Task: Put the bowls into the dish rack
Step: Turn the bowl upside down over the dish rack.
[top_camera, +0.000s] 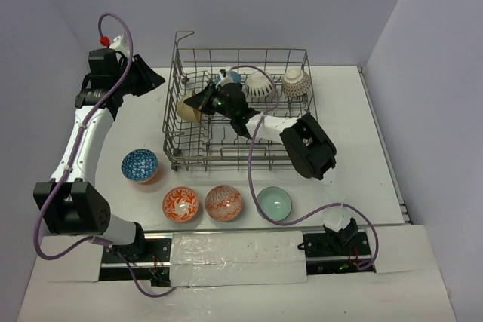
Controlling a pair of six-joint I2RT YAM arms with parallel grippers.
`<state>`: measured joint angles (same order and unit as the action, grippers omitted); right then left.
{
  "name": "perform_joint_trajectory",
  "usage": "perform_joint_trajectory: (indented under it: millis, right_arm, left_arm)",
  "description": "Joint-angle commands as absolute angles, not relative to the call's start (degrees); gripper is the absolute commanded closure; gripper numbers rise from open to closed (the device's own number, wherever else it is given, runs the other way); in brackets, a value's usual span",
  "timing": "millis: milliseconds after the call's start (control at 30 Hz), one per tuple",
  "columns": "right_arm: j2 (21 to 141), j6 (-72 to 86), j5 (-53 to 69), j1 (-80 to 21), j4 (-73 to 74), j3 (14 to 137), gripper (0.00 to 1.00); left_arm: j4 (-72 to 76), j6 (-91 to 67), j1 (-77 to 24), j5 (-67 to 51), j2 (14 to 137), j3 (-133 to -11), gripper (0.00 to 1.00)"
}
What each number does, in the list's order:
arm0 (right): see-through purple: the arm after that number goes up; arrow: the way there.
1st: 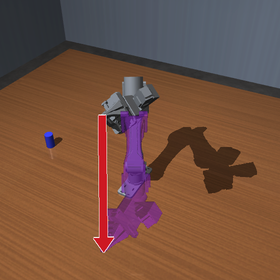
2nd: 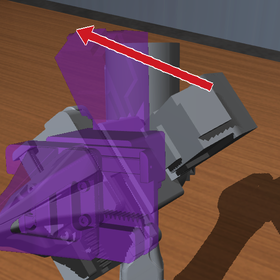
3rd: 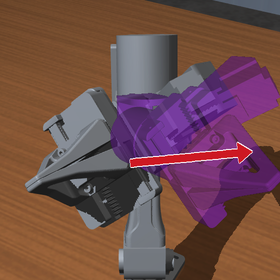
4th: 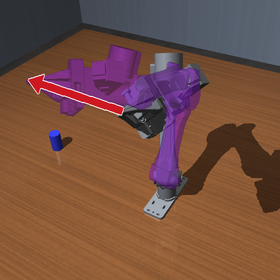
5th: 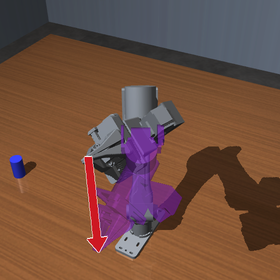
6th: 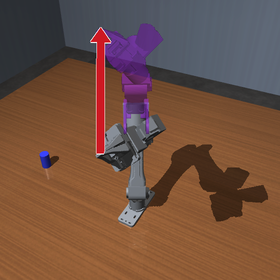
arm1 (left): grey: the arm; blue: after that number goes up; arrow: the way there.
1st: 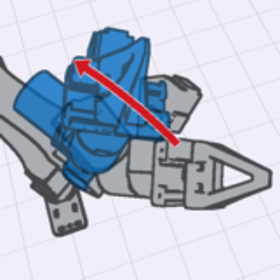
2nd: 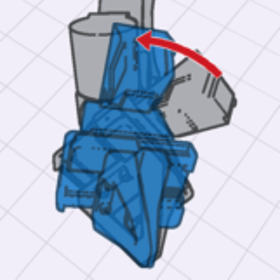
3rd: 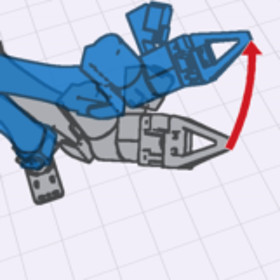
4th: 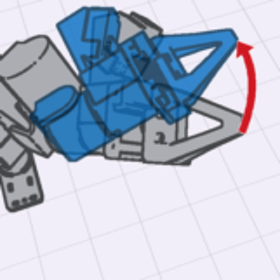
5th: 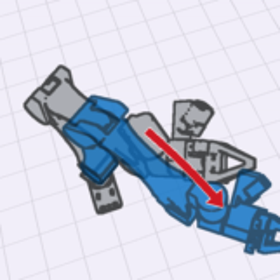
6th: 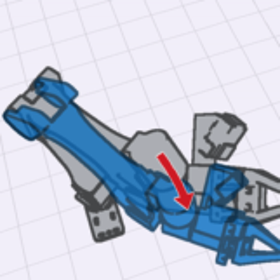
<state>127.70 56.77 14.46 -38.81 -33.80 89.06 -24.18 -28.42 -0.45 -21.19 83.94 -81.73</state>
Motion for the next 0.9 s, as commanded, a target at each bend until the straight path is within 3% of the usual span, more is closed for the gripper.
perform_joint_trajectory:
  millis: [0, 567, 867]
  right_arm:
    - [123.8, 55.1, 12.6, -37.4, -38.5, 87.8, 1.00]
    - [118.7, 52.3, 12.0, -35.8, -37.9, 82.7, 0.71]
    - [118.3, 50.5, 13.7, -35.4, -35.8, 83.5, 0.70]
  left_arm:
    - [-21.4, -29.4, -0.2, -22.3, 83.4, -81.2, 0.67]
    - [-21.4, -29.6, -0.2, -22.9, 83.7, -81.2, 0.67]
    - [-21.4, -29.7, -0.2, -23.0, 84.0, -81.1, 0.67]
